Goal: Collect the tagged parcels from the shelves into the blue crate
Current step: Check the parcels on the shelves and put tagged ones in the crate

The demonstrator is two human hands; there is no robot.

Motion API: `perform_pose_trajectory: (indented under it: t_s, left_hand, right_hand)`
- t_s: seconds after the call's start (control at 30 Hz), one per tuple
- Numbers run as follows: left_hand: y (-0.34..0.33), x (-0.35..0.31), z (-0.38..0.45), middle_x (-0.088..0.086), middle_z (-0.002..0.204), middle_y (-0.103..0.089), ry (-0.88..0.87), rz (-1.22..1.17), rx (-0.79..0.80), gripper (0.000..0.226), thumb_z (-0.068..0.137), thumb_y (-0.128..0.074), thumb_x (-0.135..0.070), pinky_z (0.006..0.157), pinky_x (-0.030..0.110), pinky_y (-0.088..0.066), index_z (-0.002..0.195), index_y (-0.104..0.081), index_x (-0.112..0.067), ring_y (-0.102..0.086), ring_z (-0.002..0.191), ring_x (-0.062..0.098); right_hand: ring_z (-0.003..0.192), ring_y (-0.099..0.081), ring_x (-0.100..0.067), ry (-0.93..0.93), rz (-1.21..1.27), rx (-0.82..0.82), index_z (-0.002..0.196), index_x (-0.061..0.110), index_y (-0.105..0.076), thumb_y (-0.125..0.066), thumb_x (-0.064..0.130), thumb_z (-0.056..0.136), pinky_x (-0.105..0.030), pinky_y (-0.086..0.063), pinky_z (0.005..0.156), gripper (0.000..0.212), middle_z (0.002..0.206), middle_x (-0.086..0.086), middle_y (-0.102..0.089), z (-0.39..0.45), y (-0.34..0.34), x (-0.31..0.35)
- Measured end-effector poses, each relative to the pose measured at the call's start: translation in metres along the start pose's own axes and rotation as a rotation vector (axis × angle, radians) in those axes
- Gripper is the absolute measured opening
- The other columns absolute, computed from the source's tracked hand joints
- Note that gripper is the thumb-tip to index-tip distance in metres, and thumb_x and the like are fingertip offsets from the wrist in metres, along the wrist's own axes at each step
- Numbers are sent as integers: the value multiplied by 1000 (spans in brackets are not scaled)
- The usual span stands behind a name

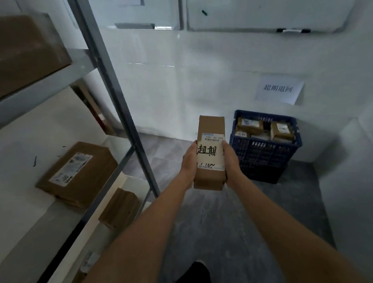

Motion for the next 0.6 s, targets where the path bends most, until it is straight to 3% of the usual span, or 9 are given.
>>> perform_pose_trajectory:
  t_s: [0.1,0.27,0.4,0.53,0.6]
  left_hand:
    - [-19,-11,52,11,103,-72,39,52,64,43,101,-33,-42,68,32,-57,115,-64,-16,-70,83,25]
    - [-63,-33,127,10,100,-73,82,102,178,43,101,-35,-43,62,28,-58,116,-64,-16,-69,76,21]
    - [-94,-35,170,10,104,-72,124,166,219,49,96,-40,-53,79,38,-58,119,-63,-17,-70,89,27]
    - [-140,-30,233,2,131,-58,186,286,298,94,64,-52,-84,105,48,-41,140,-43,-29,-56,117,26]
    - [-164,-31,259,-1,141,-42,234,292,296,84,78,-52,-73,109,50,-29,146,-32,-29,-39,132,25]
  right_hand:
    - [88,-72,-33,-10,24,-83,124,15,-58,-51,49,94,-49,-60,75,46,104,-14,-73,46,8,13]
    - [80,-67,-20,-12,85,-209,127,15,-45,-52,34,98,-28,-56,56,35,109,-11,-65,111,31,42]
    - [83,-67,-24,-74,187,-290,128,10,-39,-63,27,92,-35,-58,61,46,110,-15,-65,154,54,54]
    - [87,-68,-28,-95,354,-420,133,13,-34,-66,27,90,-42,-59,70,56,108,-15,-64,225,96,72]
    - [92,-66,-27,-98,415,-447,136,18,-28,-65,29,90,-44,-58,74,61,111,-14,-62,260,117,85]
Point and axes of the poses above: each hand's wrist, its own z-axis towards the middle knuckle, its own y-axis out of the back of the hand, x = y × z, the point moved 3 cm from there along z, towards the middle knuckle
